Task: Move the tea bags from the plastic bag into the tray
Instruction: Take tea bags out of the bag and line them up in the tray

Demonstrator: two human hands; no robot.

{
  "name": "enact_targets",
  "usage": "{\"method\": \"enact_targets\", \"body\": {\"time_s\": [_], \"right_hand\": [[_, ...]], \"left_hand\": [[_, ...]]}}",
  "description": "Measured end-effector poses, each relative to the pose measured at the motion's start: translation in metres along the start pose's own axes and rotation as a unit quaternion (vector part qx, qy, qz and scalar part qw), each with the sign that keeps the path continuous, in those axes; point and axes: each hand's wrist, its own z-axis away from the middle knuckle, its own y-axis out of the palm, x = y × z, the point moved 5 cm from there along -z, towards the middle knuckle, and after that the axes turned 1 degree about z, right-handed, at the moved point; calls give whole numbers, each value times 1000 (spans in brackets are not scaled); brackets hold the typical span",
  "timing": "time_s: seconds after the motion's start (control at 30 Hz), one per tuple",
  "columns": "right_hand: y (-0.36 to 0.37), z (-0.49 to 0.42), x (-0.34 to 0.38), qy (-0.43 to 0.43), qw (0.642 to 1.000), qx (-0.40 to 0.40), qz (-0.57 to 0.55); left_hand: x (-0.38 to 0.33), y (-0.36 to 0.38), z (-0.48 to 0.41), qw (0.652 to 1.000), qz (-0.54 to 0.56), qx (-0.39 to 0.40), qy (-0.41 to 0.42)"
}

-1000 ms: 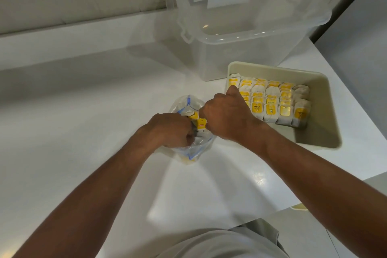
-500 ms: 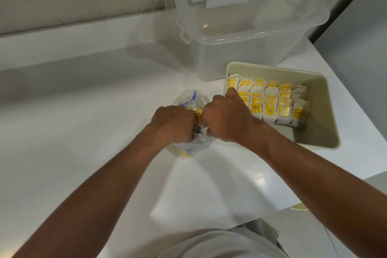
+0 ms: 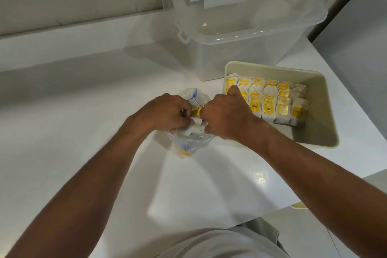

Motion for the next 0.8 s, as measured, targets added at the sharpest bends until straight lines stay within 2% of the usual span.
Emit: {"method": "enact_targets", "body": {"time_s": [0.1, 0.23, 0.4, 0.47, 0.53, 0.67, 0.8], "right_hand": [[-2, -3, -5, 28, 998, -20, -58], [-10, -6, -12, 37, 989, -92, -109], [-10, -7, -21, 46, 983, -98, -150], [-11, -6, -24, 53, 973, -113, -195], [-12, -5, -30, 76, 955, -122, -260], [-14, -5, -36, 87, 913, -115, -381], [-16, -5, -41, 75, 911, -106, -391]], "left_hand": [[-5, -9, 6, 999, 34, -4, 23], [-5, -15, 8, 997, 74, -1, 27], [-2, -10, 3, 998, -45, -21, -31], [-6, -4, 3, 992, -113, -28, -52], [-11, 1, 1, 980, -174, -71, -63], [-14, 11, -4, 974, -177, -125, -73], [-16, 18, -7, 974, -179, -122, -59]]}}
